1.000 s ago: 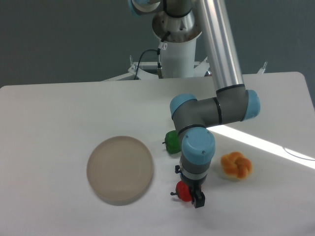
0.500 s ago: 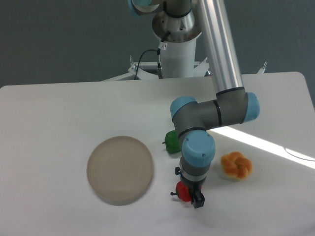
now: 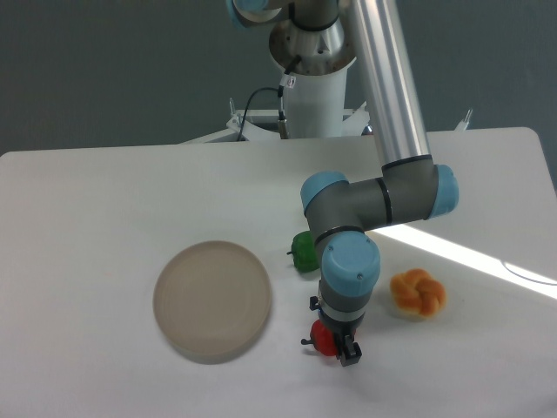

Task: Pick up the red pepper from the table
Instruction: 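Hold the red pepper closed in the gripper, then lift the gripped red pepper up off the table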

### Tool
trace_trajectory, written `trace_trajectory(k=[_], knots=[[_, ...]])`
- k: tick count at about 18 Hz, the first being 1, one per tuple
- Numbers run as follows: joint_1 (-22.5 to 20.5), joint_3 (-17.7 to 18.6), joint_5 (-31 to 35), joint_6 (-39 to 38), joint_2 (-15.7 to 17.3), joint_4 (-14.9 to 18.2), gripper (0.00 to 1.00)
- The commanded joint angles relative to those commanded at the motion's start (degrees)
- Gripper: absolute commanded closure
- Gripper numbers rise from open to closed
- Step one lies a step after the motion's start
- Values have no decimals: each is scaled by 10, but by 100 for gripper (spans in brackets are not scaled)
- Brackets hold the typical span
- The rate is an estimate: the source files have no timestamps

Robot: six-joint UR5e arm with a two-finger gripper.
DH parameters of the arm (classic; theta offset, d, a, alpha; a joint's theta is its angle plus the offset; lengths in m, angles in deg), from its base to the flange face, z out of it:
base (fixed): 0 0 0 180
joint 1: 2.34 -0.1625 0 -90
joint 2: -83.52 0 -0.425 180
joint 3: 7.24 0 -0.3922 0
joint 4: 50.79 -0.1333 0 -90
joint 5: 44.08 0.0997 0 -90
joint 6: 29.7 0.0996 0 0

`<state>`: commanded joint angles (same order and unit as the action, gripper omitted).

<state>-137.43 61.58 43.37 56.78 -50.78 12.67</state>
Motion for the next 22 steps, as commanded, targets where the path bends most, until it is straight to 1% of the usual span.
trace_trajectory(k=[1,4,7,9,12,14,18,20,22], knots=[[0,0,0,0,0,0,31],[0,-1,-1,0,1,1,41],[-1,-9,-1,0,3,1,44],[-2,-12,0,0,7,2,45],[-3,-11,2,1,29,13,44],[-6,-13,2,3,46,38,45],[-11,-14,3,4,98,102,44],[-11,-10,3,7,113,114,44],[-17,-11,3,8,119,115,44]])
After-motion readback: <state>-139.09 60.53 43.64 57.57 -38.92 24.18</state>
